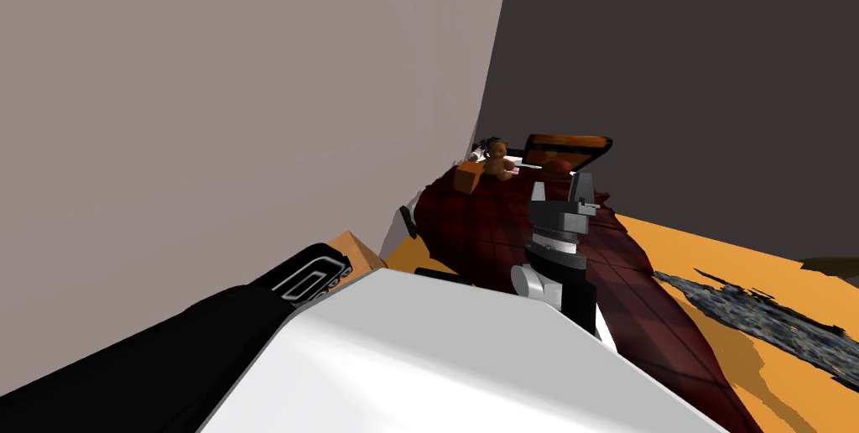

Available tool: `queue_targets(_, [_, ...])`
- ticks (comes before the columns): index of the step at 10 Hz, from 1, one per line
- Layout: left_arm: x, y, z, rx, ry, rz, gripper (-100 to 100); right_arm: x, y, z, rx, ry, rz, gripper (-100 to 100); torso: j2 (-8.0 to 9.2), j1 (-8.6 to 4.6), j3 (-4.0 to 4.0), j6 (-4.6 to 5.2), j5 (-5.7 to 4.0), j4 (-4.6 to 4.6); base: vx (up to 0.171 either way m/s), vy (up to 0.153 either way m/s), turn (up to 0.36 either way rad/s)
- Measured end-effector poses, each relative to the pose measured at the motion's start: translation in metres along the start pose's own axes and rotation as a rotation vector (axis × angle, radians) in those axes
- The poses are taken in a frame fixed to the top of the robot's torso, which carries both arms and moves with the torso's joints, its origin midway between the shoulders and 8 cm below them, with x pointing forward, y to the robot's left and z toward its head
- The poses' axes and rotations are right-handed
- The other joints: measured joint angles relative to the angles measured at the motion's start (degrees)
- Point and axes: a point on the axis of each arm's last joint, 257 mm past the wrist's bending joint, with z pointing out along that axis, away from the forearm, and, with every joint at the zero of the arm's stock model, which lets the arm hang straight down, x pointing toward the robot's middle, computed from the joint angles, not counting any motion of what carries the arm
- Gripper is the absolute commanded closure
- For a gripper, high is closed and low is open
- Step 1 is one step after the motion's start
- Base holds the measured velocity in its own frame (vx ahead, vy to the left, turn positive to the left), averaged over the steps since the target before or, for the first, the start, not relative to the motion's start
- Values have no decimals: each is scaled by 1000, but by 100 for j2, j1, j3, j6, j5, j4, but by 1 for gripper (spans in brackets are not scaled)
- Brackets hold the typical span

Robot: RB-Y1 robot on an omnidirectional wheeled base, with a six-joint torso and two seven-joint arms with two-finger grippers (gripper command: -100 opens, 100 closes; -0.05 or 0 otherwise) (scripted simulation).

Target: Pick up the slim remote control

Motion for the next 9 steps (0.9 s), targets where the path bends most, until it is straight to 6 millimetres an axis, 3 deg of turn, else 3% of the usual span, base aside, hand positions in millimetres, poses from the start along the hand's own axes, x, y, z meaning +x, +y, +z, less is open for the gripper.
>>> queue_targets(4, [0, 1, 0, -2, 0, -3, 100, 0, 0, 0, 0, 0, 0, 0, -4, 9, -2, 6, 4, 0, 0, 0, 0])
queue_targets(5, [0, 1, 0, -2, 0, -3, 0, 0, 0, 0, 0, 0, 0, 0, -3, 11, -2, 6, 5, 0, 0, 0, 0])
queue_targets(6, [0, 1, 0, -2, 0, -3, 100, 0, 0, 0, 0, 0, 0, 0, -3, 11, -1, 6, 6, 0, 10, -8, 17])
queue_targets(8, [-1, -2, -12, 0, -1, 2, 100, 0, 0, 0, 0, 0, 0, 0, -9, 3, -5, 8, -3, -1, 11, -6, 8])
queue_targets(9, [-1, -2, -13, -1, -2, 3, 0, 0, 0, 0, 0, 0, 0, 0, -8, 5, -5, 8, 1, -1, 0, 0, 0])
